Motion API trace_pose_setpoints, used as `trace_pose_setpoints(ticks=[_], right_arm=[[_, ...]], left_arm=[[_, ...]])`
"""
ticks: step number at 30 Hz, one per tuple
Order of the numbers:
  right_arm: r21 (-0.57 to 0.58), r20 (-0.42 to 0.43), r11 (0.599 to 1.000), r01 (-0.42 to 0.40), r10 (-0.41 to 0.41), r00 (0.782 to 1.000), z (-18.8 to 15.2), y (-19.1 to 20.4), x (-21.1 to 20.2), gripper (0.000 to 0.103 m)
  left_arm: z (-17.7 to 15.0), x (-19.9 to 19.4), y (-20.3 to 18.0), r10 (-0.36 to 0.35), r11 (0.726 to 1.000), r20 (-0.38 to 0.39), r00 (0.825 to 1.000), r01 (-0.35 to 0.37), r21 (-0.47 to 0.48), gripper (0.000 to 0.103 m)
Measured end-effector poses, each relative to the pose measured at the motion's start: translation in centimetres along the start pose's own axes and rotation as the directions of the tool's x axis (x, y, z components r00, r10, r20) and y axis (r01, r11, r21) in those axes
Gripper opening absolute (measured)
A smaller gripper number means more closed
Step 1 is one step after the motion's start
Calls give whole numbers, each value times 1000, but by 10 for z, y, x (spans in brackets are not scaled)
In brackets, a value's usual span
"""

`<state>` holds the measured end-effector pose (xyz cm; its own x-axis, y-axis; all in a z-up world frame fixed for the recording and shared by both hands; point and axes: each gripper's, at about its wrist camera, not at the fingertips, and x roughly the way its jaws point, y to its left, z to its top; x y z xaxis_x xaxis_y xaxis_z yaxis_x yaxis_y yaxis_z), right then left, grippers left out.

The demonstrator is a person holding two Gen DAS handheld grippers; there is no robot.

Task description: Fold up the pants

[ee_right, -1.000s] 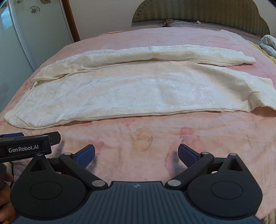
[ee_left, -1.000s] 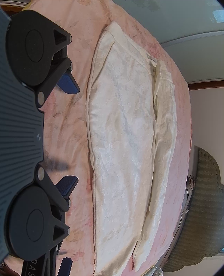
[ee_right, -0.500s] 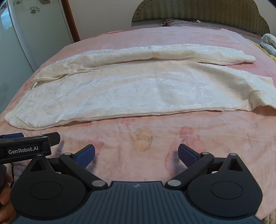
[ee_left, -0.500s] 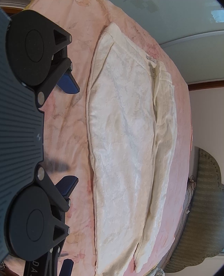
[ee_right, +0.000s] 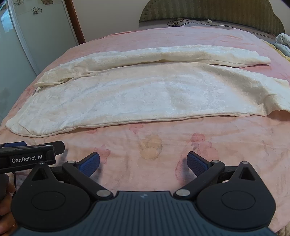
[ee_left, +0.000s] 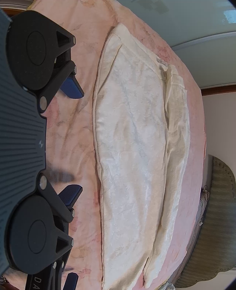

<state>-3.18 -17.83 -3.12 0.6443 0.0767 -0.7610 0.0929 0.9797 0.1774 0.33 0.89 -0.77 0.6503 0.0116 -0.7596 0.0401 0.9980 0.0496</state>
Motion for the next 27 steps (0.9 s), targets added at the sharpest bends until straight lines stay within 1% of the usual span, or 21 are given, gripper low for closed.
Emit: trace_pose_setpoints(ticks=[18,25,27], right_arm=[[4,-3,1000,-13,13,1000,0,-1,1,103],[5,-1,1000,-20,20,1000,-1,-1,1,103],[-2,12,999,-32,32,999,1,-1,0,103]], left_arm=[[-1,4,-1,-3,1000,-15,1000,3,-1,102],[-1,4,0,-10,1000,-9,1000,10,-1,102],[0,1,1,-19,1000,7,1000,19,-7,102]])
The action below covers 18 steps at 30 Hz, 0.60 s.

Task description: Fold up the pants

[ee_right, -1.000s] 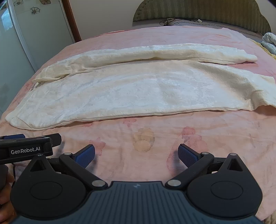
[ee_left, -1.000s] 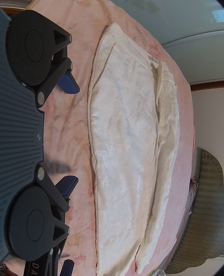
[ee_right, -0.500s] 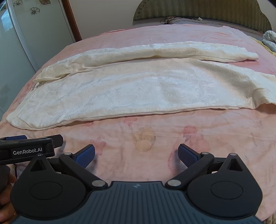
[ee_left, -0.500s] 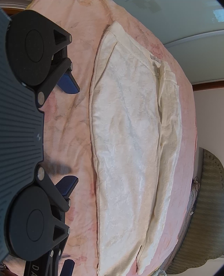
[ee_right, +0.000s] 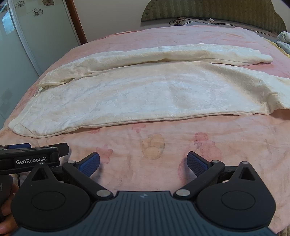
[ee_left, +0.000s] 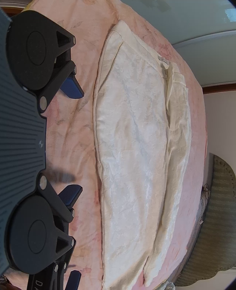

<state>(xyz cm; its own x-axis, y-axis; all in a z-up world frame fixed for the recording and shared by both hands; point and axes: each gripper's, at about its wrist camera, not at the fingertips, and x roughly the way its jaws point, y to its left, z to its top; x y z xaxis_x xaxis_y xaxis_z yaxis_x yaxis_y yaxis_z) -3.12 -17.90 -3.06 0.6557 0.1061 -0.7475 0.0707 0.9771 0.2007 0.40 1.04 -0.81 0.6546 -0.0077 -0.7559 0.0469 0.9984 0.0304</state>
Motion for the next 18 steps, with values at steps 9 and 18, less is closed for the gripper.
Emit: trace_pose_setpoints(ticks=[9,18], right_arm=[[-415,306,904,-98,240,921,70,27,-6,103],[-569,92,784,-247,359,929,195,60,110,103]], left_arm=[[37,-11,12,113,993,179,977,-118,21,102],[74,22,48,156,986,149,976,-162,32,102]])
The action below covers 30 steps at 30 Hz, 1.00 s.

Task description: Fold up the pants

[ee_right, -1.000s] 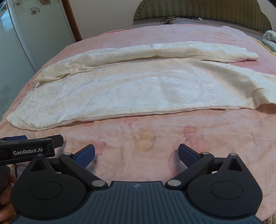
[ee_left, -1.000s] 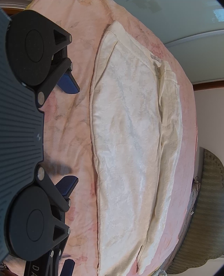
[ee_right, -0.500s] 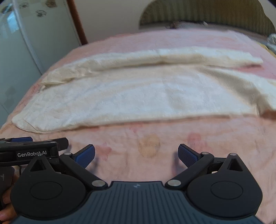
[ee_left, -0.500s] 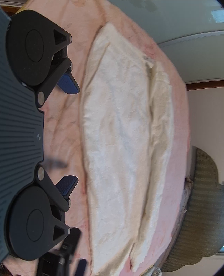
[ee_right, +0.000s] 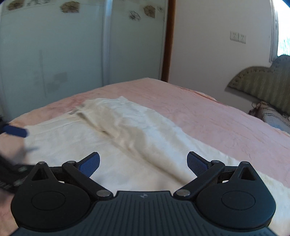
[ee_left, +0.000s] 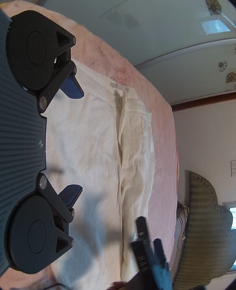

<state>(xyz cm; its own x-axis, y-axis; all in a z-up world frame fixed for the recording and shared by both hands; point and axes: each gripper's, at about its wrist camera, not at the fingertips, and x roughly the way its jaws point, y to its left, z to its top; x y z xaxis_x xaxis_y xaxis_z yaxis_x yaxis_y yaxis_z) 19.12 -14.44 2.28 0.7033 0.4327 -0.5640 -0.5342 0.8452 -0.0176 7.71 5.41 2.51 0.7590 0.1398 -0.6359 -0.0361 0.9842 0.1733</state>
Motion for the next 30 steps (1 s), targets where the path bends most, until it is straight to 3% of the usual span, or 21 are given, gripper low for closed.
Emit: trace_pose_setpoints(ticks=[4,8,10,12,14,17,18,20,23,25,27,30], right_arm=[[59,-58,998,-14,17,998,24,-45,66,103],[143,-120,985,-95,113,986,35,-84,135,101],[187,-122,969,-158,183,976,40,-99,160,90],[229,-130,956,-183,217,968,47,-110,186,72],[258,-154,947,-191,236,959,51,-118,209,61],[286,-180,918,-273,331,926,54,-124,233,58],[255,-185,921,-295,346,920,56,-120,235,58],[188,-209,925,-329,365,907,57,-110,234,36],[7,-191,961,-275,272,943,57,-83,218,18],[-247,-128,958,-147,119,985,52,-44,196,11],[-514,-12,858,-6,0,1000,37,5,166,10],[-681,122,728,79,6,993,10,54,115,9]], left_arm=[[14,23,18,4,999,-36,999,-6,-41,102],[29,45,34,18,997,-59,998,-22,-79,102],[35,54,37,24,997,-67,997,-29,-77,102],[41,64,40,27,997,-84,996,-33,-64,102],[47,72,42,24,998,-89,996,-29,-60,102],[59,87,46,26,998,-99,995,-32,-56,102],[63,93,48,22,998,-104,994,-28,-64,102],[75,105,52,8,996,-106,994,-17,-87,102],[95,120,60,7,990,-90,996,-20,-141,102],[109,125,70,-14,976,-65,998,0,-217,102],[117,125,83,-83,945,-40,996,66,-319,101],[118,119,107,-214,856,25,977,199,-477,102]])
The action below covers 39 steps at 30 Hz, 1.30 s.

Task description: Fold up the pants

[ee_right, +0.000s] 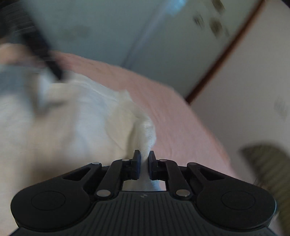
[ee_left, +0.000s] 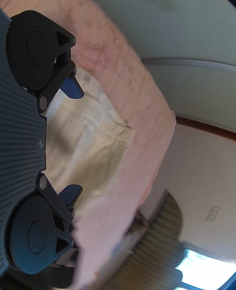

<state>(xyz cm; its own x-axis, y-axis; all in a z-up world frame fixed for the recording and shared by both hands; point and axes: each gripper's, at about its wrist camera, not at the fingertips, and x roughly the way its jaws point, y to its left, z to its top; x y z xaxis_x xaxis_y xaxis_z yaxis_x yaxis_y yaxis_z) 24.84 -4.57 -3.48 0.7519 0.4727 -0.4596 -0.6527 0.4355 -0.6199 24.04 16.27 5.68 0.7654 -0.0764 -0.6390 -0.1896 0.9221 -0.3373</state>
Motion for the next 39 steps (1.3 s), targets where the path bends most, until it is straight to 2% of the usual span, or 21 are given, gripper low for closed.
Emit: trace_pose_setpoints(ticks=[3,7,9,11,14,16,17,18,19,21,22,23,24,25,26,31,33,36,39], right_arm=[[-167,77,985,34,-21,997,4,48,-51,9],[-189,119,982,-3,26,993,-3,78,-91,9],[-178,125,984,-26,49,991,-7,86,-100,9],[-162,124,986,-44,65,990,-9,93,-106,9],[-182,128,980,-81,105,986,-8,104,-115,9],[-186,121,978,-98,122,985,-9,108,-118,9],[-182,122,977,-110,134,984,-10,110,-119,9],[-180,121,976,-123,146,982,-10,111,-117,9],[-179,118,974,-136,158,980,-10,113,-118,9],[-165,113,976,-143,163,980,-12,115,-118,9],[-159,111,977,-145,163,980,-13,116,-119,9],[-156,109,978,-141,159,981,-15,117,-120,9],[-156,109,979,-131,149,983,-15,117,-121,11],[-157,109,981,-115,133,985,-17,117,-123,12],[-157,107,982,-102,120,987,-19,116,-126,14],[-66,40,988,-141,144,989,-28,82,-148,20],[-46,-4,992,-115,115,993,-36,62,-153,20],[-25,-85,996,-82,80,993,-45,32,-142,20],[-73,-198,988,-135,118,973,-54,19,-118,22]], left_arm=[[-1,-8,18,-97,986,26,995,100,-131,102],[-4,6,35,-149,962,-48,988,133,-240,102],[-2,11,42,-187,941,-65,980,160,-300,102],[4,8,45,-194,927,-63,979,162,-338,101],[7,-12,46,-226,919,-18,974,207,-336,101],[0,-31,41,-282,915,24,959,276,-295,103],[-4,-36,37,-275,926,24,961,271,-264,102],[-8,-40,35,-242,940,12,970,237,-245,100],[-14,-46,31,-189,956,6,982,185,-229,95],[-25,-50,36,-135,965,9,991,134,-224,74],[-31,-51,42,-121,965,1,993,117,-235,51],[-37,-50,48,-114,963,-20,993,105,-249,33],[-42,-48,54,-123,958,-38,992,109,-265,30],[-47,-46,61,-132,953,-49,990,113,-282,18],[-52,-46,66,-126,951,-58,990,104,-292,13],[-67,-52,77,-100,965,-56,993,83,-249,10],[-69,-53,81,-113,965,-64,992,94,-246,9],[-73,-56,83,-95,972,-71,993,77,-223,9],[-77,-57,81,-84,977,-76,994,67,-205,9]])
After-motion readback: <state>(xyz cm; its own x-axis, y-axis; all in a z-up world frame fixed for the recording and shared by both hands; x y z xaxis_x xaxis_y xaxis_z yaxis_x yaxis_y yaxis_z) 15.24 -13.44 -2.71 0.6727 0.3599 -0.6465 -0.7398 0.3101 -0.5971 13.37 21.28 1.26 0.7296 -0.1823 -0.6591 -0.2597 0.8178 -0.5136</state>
